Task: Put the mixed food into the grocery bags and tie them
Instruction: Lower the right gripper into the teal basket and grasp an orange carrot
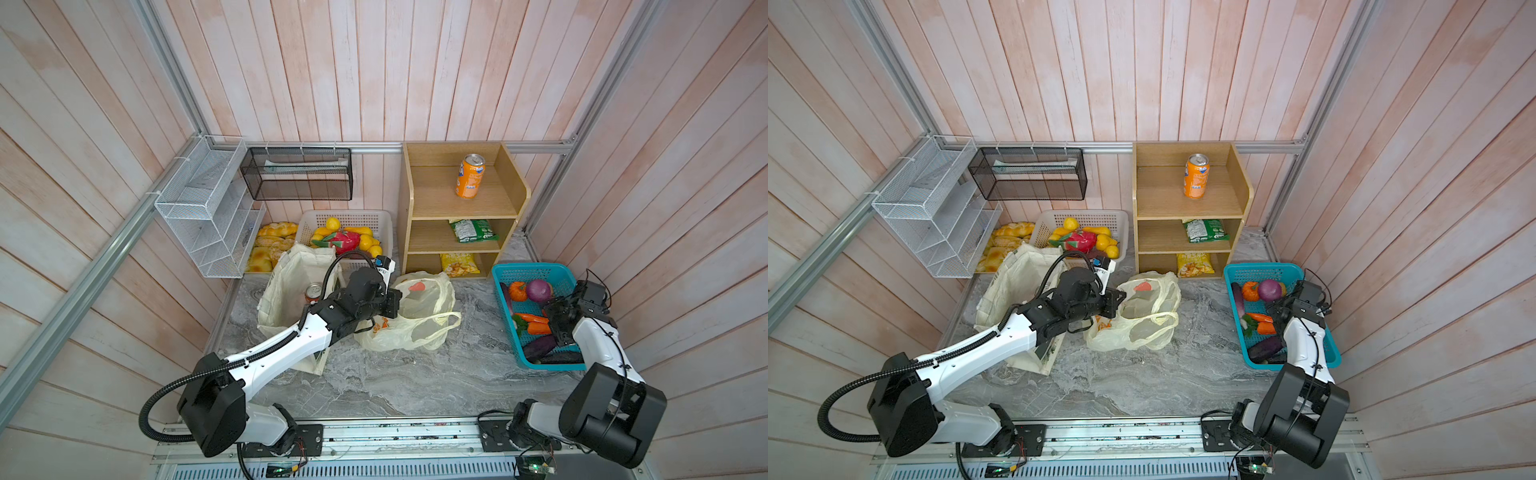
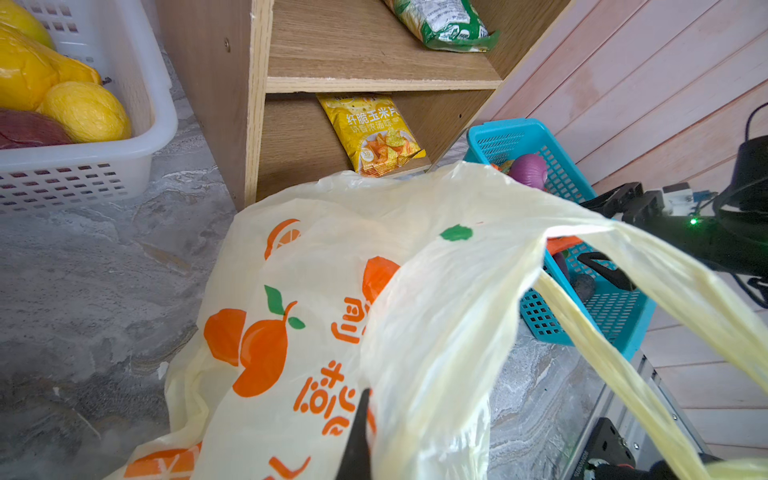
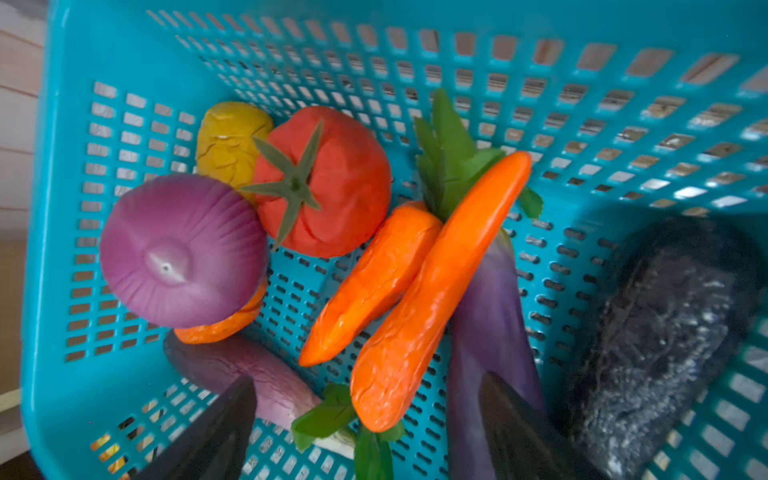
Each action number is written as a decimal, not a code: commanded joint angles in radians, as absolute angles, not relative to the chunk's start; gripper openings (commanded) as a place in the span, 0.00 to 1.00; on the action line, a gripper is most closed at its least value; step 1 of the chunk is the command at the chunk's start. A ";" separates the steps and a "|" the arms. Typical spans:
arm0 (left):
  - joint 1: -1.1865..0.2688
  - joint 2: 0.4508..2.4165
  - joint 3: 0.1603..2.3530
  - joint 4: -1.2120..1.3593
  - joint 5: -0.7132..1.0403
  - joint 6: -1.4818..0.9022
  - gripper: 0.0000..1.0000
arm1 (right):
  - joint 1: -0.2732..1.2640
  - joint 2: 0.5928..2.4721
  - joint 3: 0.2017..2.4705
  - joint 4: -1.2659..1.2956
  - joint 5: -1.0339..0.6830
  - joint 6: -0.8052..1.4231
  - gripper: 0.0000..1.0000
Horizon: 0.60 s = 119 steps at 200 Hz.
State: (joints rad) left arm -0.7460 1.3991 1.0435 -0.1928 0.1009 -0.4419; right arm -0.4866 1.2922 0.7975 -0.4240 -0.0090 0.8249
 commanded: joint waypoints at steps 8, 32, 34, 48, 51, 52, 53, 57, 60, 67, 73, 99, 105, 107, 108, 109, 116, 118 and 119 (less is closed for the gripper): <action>-0.735 1.417 1.039 -0.175 0.112 -0.448 0.00 | -0.508 1.326 0.770 -0.378 -0.048 0.807 0.82; -0.725 1.423 1.043 -0.177 0.110 -0.453 0.00 | -0.509 1.359 0.752 -0.339 -0.075 0.807 0.81; -0.724 1.422 1.043 -0.177 0.110 -0.453 0.00 | -0.509 1.363 0.751 -0.335 -0.076 0.808 0.81; -0.720 1.420 1.046 -0.181 0.108 -0.454 0.00 | -0.508 1.392 0.748 -0.316 -0.096 0.805 0.80; -0.720 1.420 1.045 -0.183 0.107 -0.454 0.00 | -0.508 1.400 0.749 -0.313 -0.101 0.804 0.79; -0.719 1.419 1.045 -0.184 0.107 -0.455 0.00 | -0.509 1.402 0.749 -0.313 -0.104 0.804 0.79; -0.719 1.419 1.046 -0.185 0.107 -0.455 0.00 | -0.509 1.404 0.749 -0.311 -0.105 0.804 0.79; -0.718 1.419 1.048 -0.185 0.106 -0.456 0.00 | -0.508 1.414 0.749 -0.307 -0.113 0.805 0.79; -0.718 1.419 1.047 -0.186 0.105 -0.456 0.00 | -0.509 1.422 0.750 -0.306 -0.118 0.805 0.78; -0.717 1.417 1.047 -0.190 0.104 -0.458 0.00 | -0.509 1.439 0.752 -0.303 -0.129 0.807 0.77; -0.716 1.415 1.048 -0.191 0.103 -0.457 0.00 | -0.509 1.451 0.752 -0.297 -0.136 0.807 0.77; -0.715 1.414 1.053 -0.200 0.098 -0.459 0.00 | -0.509 1.482 0.738 -0.263 -0.155 0.817 0.74; -0.714 1.414 1.054 -0.202 0.097 -0.459 0.00 | -0.508 1.486 0.735 -0.254 -0.159 0.819 0.73; -0.715 1.414 1.055 -0.201 0.097 -0.459 0.00 | -0.508 1.488 0.733 -0.251 -0.161 0.820 0.73; -0.715 1.414 1.055 -0.201 0.097 -0.459 0.00 | -0.509 1.489 0.733 -0.249 -0.162 0.820 0.73; -0.715 1.414 1.055 -0.202 0.097 -0.459 0.00 | -0.508 1.489 0.732 -0.248 -0.163 0.821 0.73; -0.715 1.414 1.056 -0.202 0.097 -0.461 0.00 | -0.508 1.492 0.729 -0.241 -0.167 0.819 0.72; -0.714 1.414 1.055 -0.202 0.096 -0.462 0.00 | -0.509 1.494 0.729 -0.240 -0.167 0.820 0.72; -0.715 1.414 1.057 -0.201 0.095 -0.462 0.00 | -0.509 1.495 0.729 -0.239 -0.168 0.820 0.72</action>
